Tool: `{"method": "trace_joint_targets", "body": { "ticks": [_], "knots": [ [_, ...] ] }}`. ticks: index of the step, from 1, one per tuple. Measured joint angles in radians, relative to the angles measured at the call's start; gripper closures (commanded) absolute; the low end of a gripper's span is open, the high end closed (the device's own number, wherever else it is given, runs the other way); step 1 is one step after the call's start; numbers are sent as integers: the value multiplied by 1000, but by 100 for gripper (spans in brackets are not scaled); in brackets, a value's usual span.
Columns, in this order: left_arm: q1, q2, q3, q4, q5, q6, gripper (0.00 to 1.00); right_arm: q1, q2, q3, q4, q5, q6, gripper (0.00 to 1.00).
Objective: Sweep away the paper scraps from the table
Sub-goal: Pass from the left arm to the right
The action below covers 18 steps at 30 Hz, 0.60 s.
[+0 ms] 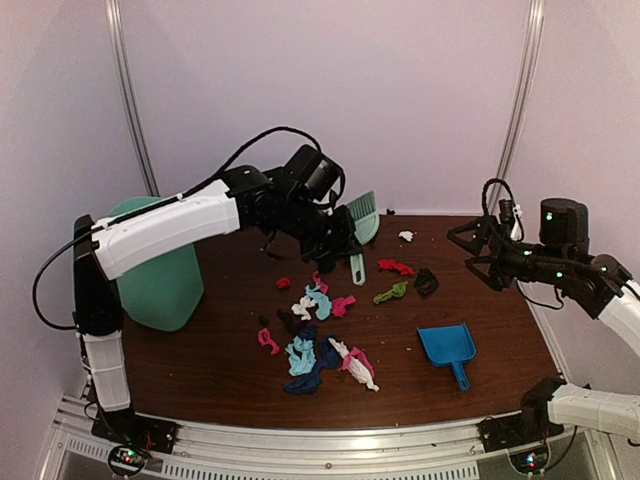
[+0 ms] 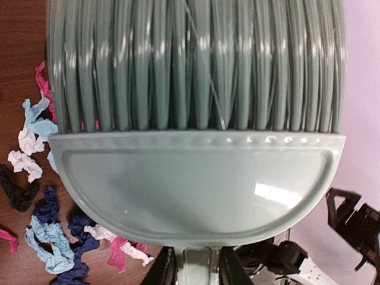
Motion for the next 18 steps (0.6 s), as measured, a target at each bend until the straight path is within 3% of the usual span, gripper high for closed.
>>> {"method": "trace_joint_targets", "body": {
  "ticks": [11,18],
  "knots": [
    [33,64,45,116,-13,-243,80,428,313,210,96,333,39,6],
    [41,57,-26,228,24,-388,80,549,450,272,121,502,23,10]
  ]
}}
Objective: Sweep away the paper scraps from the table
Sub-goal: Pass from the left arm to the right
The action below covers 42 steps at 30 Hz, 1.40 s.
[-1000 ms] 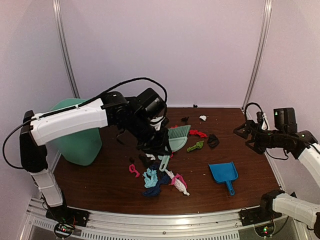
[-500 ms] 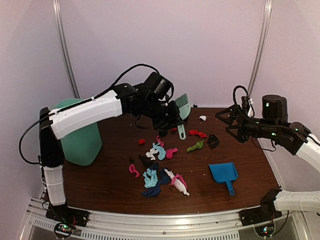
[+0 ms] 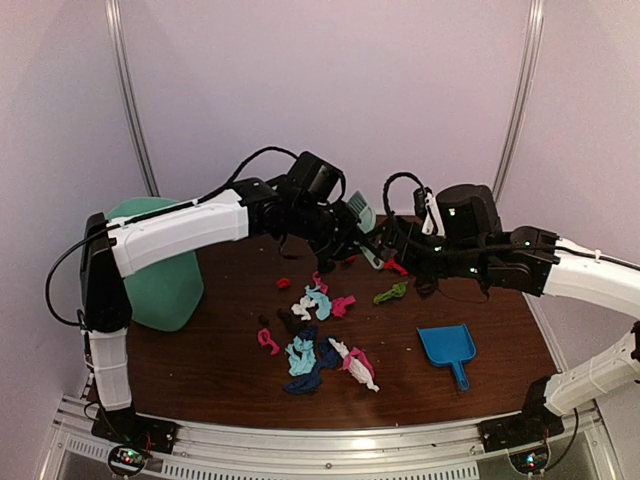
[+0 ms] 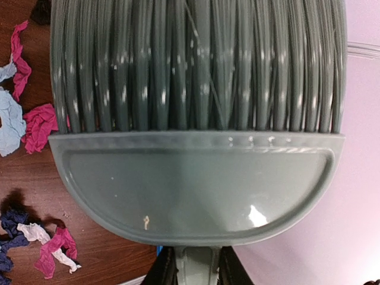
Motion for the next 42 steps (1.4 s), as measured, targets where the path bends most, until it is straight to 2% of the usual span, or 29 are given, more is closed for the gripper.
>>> {"method": "trace_joint_targets", "body": {
  "ticks": [7,22,30,39,42],
  "knots": [
    [3,-7,-32,44,27,-91,80,2,11,-3,46,95,-34,21],
    [3,-44,-33,116,63,-221,80,2,51,-39,101,151,-128,37],
    [3,-44,-33,117,88,-245,79,-27,49,-76,153,177,-182,51],
    [3,-44,-32,138,94,-248,79,-35,52,-76,191,171,-205,53],
    [3,-44,-32,137,100,-248,79,-37,57,-76,200,170,-208,59]
  ]
}}
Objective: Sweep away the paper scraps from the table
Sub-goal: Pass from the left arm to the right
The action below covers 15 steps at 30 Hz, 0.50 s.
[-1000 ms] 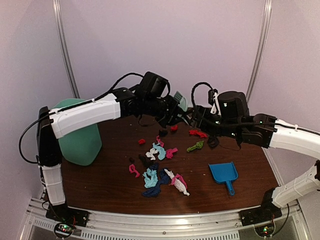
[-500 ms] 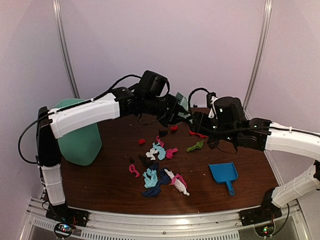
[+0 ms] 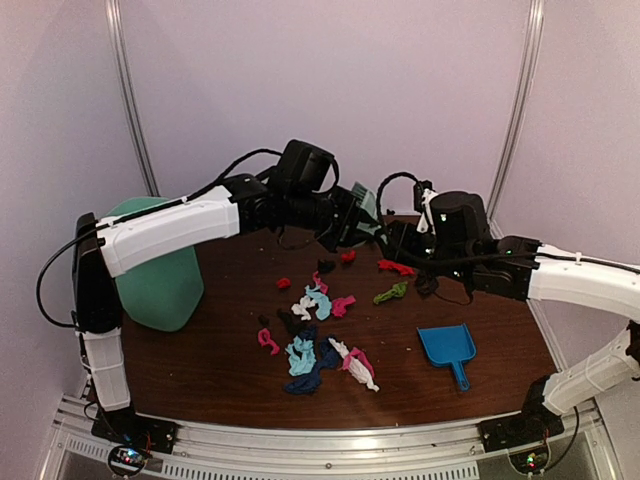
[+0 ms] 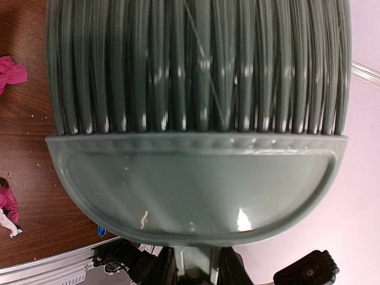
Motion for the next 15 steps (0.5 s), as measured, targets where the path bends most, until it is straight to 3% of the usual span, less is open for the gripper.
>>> {"method": "trace_joint_targets", "body": {
  "ticks": [9,11,15],
  "knots": [
    [0,0,-1,8,5,1,76,2,4,0,36,-26,-20,89],
    [0,0,-2,8,6,1,70,2,4,0,41,-37,-18,100],
    [0,0,-10,10,10,5,53,2,0,0,29,-53,-19,100]
  ]
}}
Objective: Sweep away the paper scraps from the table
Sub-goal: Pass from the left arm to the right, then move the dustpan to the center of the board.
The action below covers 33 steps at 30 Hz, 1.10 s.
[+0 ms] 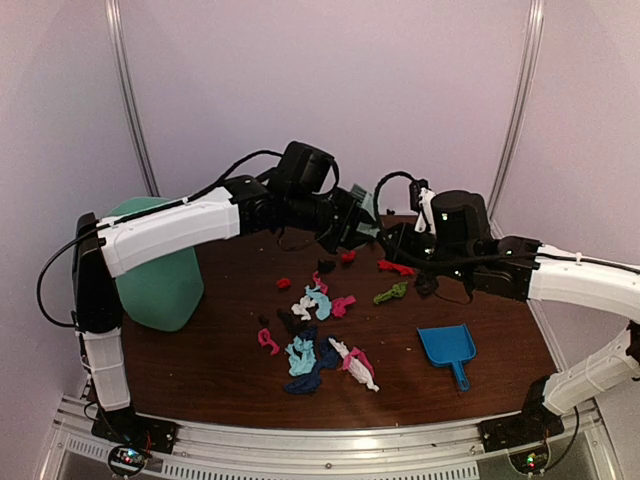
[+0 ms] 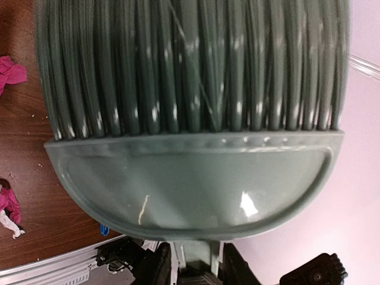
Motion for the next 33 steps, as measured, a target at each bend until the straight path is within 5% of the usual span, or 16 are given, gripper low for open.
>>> {"method": "trace_joint_targets", "body": {
  "ticks": [8,24,33],
  "knots": [
    [-7,-23,-76,13,27,71,33,-12,-114,-8,-238,90,62,100],
    [-92,56,-75,-163,68,508,49,-14,-264,81,-1089,318,389,100],
    [-143,267,35,-194,201,607,51,-21,-276,-17,-1236,311,458,100]
  ]
}}
